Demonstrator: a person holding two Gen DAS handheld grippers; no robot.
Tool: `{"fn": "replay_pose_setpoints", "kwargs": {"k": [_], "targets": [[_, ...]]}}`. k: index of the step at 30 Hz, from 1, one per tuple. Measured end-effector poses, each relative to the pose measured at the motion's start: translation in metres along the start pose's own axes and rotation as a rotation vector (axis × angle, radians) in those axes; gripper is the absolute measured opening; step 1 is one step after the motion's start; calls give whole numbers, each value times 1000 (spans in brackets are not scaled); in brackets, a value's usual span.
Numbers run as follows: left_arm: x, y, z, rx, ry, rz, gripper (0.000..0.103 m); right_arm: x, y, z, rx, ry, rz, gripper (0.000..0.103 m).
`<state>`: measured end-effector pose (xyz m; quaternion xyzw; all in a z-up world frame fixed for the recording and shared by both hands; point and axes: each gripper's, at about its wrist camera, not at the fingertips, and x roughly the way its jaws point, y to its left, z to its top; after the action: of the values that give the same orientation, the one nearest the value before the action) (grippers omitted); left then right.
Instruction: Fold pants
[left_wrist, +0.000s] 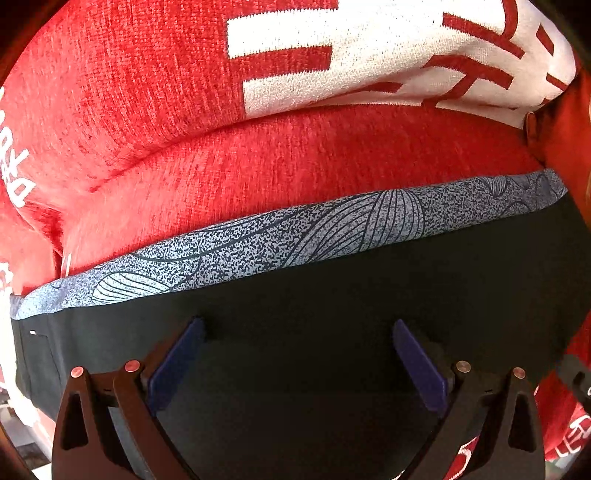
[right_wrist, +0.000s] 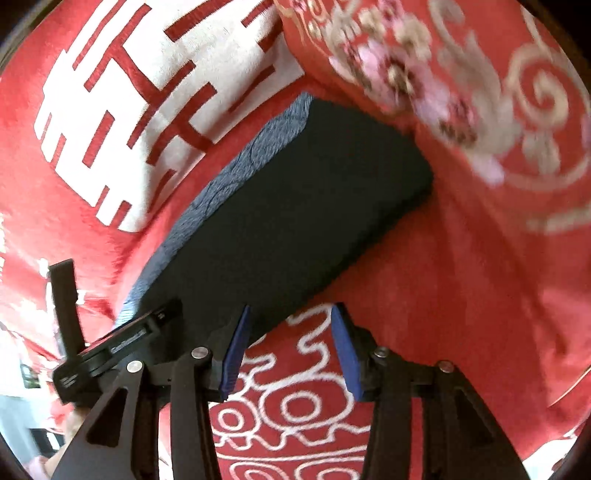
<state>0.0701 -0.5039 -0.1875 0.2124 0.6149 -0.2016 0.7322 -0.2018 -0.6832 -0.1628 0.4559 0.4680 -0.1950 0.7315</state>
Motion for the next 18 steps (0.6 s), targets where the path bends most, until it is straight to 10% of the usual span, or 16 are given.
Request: {"fn": "replay_pose_setpoints", "kwargs": {"k": [18], "targets": [[2,2,-13,7,-20,4,102,2,-31,-23,198,-127,248,50]]}}
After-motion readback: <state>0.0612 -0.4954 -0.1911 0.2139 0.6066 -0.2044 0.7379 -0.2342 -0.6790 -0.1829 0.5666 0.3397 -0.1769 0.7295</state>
